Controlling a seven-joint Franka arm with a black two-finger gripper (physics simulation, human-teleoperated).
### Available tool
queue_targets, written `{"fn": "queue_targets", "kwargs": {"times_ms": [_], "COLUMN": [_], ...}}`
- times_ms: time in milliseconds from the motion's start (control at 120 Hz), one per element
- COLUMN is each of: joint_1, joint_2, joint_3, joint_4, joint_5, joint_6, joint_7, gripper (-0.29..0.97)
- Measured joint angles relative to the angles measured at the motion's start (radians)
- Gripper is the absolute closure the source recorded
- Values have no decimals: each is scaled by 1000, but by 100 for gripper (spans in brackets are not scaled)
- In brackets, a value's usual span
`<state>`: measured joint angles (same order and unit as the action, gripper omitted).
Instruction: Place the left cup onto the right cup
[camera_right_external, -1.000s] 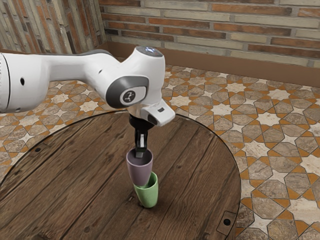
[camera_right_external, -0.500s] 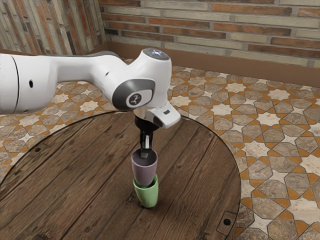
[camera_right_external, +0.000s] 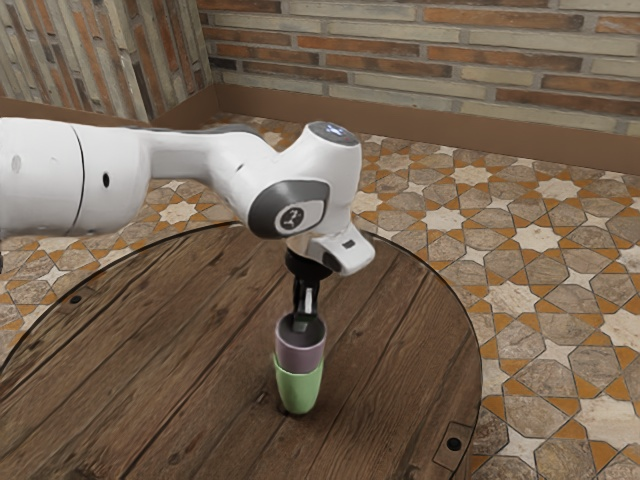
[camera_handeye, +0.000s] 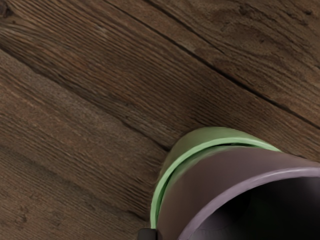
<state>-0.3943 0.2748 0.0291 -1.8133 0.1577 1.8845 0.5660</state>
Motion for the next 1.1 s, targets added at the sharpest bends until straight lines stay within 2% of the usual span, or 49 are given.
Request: {"fn": "queue_targets", "kwargs": {"times_ms": [25,225,400,558,775,1100], "joint_1": [0,-2,0,4,24,151], "joint_2": [-1,-31,-53,-70,-132,-267], "joint_3": [0,2,3,6,9,25], "joint_4": [0,-2,-7,-5,0,12], "joint_5": [-2,-22,-26,-20,-9,-6], "joint_6": [1,1,-1,-8,-42,-109], "joint_7": [0,0,1,4,14,67], "gripper": [76,34,15,7,3,1]}}
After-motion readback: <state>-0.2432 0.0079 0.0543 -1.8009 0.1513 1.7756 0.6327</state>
